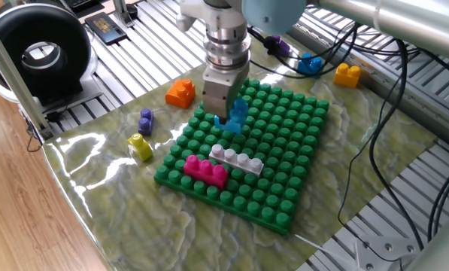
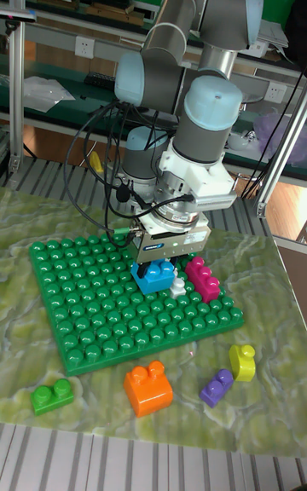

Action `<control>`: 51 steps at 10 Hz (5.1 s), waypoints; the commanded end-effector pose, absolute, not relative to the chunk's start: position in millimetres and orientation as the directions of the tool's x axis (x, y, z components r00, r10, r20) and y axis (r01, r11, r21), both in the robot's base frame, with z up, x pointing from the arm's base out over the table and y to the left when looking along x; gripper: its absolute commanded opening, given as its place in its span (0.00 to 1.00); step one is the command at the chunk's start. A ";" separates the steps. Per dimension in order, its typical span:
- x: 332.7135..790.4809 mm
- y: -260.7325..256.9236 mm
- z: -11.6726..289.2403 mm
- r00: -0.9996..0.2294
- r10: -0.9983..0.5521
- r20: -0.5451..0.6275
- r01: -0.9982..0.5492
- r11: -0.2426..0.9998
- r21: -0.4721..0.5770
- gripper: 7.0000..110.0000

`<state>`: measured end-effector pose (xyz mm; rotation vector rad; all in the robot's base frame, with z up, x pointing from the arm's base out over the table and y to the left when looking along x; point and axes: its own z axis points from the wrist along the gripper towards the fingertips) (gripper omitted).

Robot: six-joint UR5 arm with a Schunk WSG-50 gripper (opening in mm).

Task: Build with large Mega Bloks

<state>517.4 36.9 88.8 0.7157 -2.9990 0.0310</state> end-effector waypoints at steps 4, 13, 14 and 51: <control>506.3 35.9 89.2 -0.931 -0.353 0.095 -0.354 0.935 0.005 0.00; 500.6 36.5 78.6 -0.914 -0.406 -0.020 -0.406 0.914 -0.010 0.00; 498.6 37.6 76.4 -0.916 -0.400 -0.028 -0.400 0.916 0.000 0.00; 475.3 29.2 52.2 -0.927 -0.373 0.040 -0.369 0.926 0.079 0.00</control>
